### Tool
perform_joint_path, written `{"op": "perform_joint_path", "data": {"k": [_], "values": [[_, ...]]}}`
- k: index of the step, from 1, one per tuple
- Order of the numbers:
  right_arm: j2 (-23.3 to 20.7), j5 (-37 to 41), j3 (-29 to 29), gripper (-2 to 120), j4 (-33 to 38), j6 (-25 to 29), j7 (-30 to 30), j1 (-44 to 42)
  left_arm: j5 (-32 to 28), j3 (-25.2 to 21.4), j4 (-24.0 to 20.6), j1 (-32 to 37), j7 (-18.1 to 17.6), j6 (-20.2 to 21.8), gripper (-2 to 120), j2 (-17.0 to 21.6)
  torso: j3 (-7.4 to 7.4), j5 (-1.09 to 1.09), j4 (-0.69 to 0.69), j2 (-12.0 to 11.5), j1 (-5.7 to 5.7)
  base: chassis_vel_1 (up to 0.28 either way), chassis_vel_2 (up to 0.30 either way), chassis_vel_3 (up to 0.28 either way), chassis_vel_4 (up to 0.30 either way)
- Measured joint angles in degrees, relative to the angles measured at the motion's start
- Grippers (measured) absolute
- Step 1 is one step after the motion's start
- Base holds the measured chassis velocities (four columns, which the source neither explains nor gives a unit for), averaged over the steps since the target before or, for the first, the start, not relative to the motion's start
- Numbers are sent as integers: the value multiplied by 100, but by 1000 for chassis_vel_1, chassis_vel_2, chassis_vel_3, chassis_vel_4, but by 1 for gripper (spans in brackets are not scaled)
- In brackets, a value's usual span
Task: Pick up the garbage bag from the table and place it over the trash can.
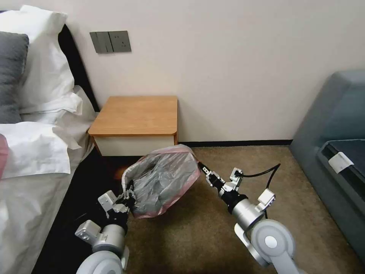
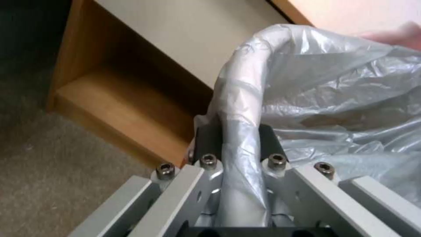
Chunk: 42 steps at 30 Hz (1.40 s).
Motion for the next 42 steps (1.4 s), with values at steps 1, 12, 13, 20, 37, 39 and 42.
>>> {"op": "perform_joint_path", "data": {"k": [1,12,13,20,37,39,42], "values": [[0,0,0,0,0,0,0,0,0,0,0,0,0,0,5,0,0,0,0,0,0,0,0,0,0],[264,998,174,0,165,220,256,-154,-258,-82,-1,-15,-15,32,5,-13,0,-1,1,0,0,0,0,0,0],[321,1375,214,0,303,261,250,-234,-382,-99,-5,-21,-46,65,5,-14,0,-1,1,0,0,0,0,0,0],[472,1931,96,22,556,330,30,-379,-646,-117,-2,-81,-121,155,5,-17,0,0,0,0,0,0,0,0,0],[613,1680,-68,84,337,251,9,-150,-753,-89,-3,-99,-180,230,5,-36,0,0,1,0,0,0,0,0,0],[587,1661,-4,92,430,251,13,-253,-751,-103,-2,-101,-180,231,5,-36,0,-1,0,0,0,0,0,0,0],[552,1636,28,96,458,251,5,-311,-750,-107,-2,-105,-180,231,5,-37,0,0,0,0,0,0,0,0,0]]}}
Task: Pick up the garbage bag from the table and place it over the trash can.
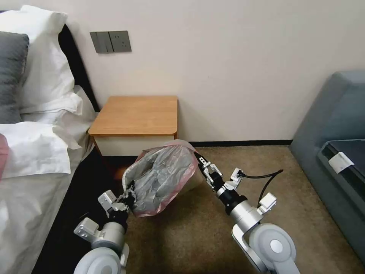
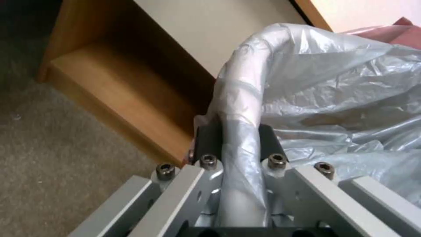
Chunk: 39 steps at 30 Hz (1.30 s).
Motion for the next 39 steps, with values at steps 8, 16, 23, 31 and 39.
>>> {"op": "perform_joint_path", "data": {"k": [8,16,23,31,39], "values": [[20,-359,-122,97,-177,-1,-131,164,2,32,6,-9,0,0,5,-25,0,0,0,0,0,0,0,0,0],[41,-622,-174,72,-464,9,-279,331,3,32,-36,28,1,0,5,-21,0,0,0,0,0,0,0,0,0],[191,-647,-174,43,-517,24,-353,439,11,33,-37,49,14,0,5,-22,0,0,0,0,0,0,0,0,0],[302,-756,-183,16,-585,27,-401,480,32,45,-59,85,25,1,5,-22,0,0,0,0,0,0,0,0,0],[369,-812,-228,0,-621,71,-401,527,78,61,-68,114,41,1,5,-39,0,0,0,0,0,0,0,0,0]]}}
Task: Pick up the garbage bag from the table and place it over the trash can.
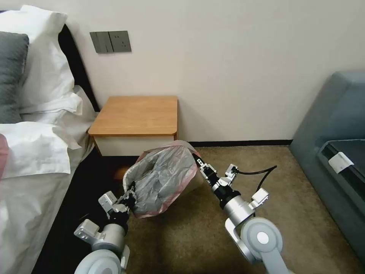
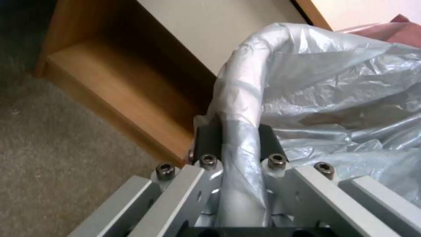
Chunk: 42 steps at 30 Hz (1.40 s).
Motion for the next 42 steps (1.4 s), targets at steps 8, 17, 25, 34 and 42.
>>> {"op": "perform_joint_path", "data": {"k": [8,17,25,34,42], "values": [[-31,-85,10,0,2,100,102,-46,60,27,0,21,22,-5,5,-34,0,0,0,0,0,0,0,0,0],[-31,-221,54,0,43,110,111,-120,63,21,-43,36,23,-11,5,-33,0,0,0,0,0,0,0,0,0],[-186,-1111,113,0,-255,158,-73,-197,20,-10,-86,37,23,-13,5,-28,0,0,0,0,0,0,0,0,0],[-177,-1674,59,0,-817,441,-541,155,-37,-27,-107,52,23,-14,5,-7,0,1,0,0,0,0,0,0,0],[-160,-2075,-17,0,-1223,540,-883,482,-52,-56,-111,100,117,10,5,18,0,0,1,0,0,0,0,0,0]]}}
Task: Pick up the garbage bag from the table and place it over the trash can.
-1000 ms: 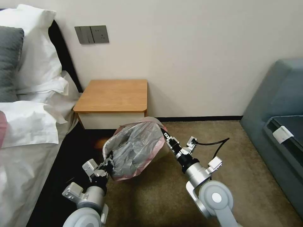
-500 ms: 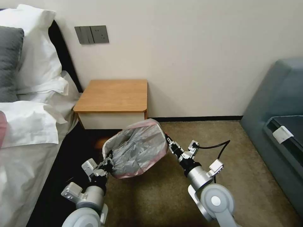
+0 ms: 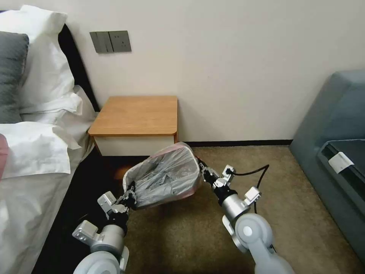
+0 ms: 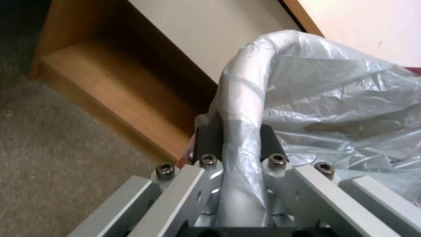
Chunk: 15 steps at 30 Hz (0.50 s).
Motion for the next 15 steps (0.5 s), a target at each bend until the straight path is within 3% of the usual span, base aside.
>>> {"op": "perform_joint_path", "data": {"k": [15], "values": [[-164,-410,9,0,-19,50,-183,-244,-234,-152,40,-139,1,-26,5,-12,0,0,0,0,0,0,0,0,0]]}}
